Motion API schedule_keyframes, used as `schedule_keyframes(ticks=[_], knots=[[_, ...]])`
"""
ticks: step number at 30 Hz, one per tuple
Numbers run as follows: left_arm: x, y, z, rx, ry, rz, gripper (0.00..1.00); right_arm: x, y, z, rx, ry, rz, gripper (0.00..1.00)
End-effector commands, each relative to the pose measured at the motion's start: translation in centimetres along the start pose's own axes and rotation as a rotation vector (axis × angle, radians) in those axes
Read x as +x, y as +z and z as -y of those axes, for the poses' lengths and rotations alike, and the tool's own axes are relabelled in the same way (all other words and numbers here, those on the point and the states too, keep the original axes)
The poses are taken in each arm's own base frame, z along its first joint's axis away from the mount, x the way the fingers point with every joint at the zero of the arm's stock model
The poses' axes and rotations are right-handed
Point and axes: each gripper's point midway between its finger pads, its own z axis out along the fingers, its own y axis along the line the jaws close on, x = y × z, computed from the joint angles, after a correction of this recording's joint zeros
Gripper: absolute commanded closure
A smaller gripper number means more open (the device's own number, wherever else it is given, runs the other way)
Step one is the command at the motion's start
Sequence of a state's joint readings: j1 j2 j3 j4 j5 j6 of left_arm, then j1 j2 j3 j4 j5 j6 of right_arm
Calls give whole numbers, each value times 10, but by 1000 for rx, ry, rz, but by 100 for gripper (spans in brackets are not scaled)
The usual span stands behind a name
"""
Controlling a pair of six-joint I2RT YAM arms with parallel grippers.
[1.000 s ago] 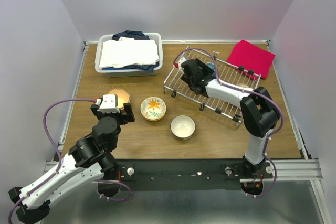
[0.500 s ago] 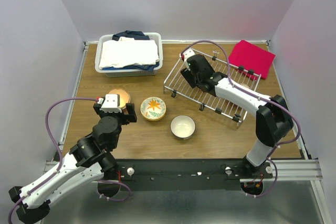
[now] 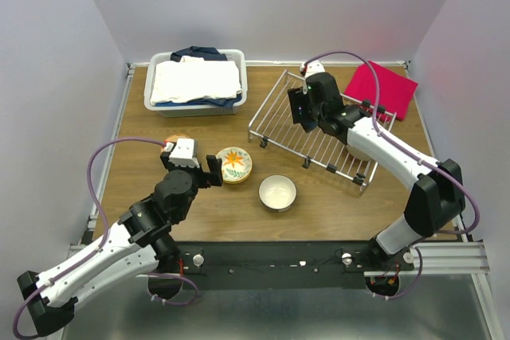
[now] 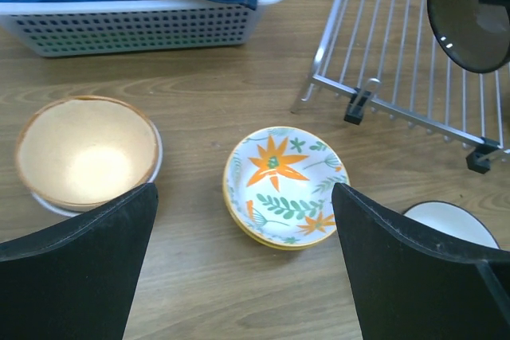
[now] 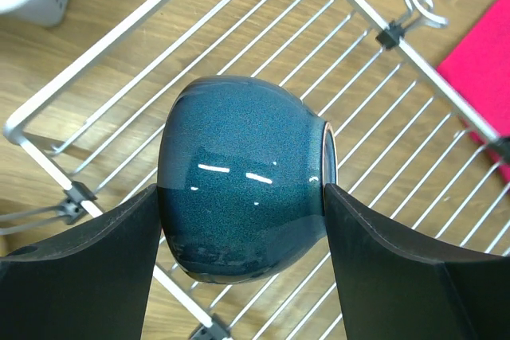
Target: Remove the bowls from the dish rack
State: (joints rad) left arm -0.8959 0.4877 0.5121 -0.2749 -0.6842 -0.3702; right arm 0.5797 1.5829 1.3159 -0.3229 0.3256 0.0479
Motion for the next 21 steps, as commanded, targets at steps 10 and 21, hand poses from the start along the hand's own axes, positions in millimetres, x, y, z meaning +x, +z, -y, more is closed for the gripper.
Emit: schedule_keyframes(ticks=[10, 21], knots=[[-25, 37, 79, 223, -169, 8, 1, -41, -37, -1, -178, 352, 144, 57], [-46, 100, 127, 475, -302, -53, 1, -65, -71, -13, -306, 472, 224, 57]])
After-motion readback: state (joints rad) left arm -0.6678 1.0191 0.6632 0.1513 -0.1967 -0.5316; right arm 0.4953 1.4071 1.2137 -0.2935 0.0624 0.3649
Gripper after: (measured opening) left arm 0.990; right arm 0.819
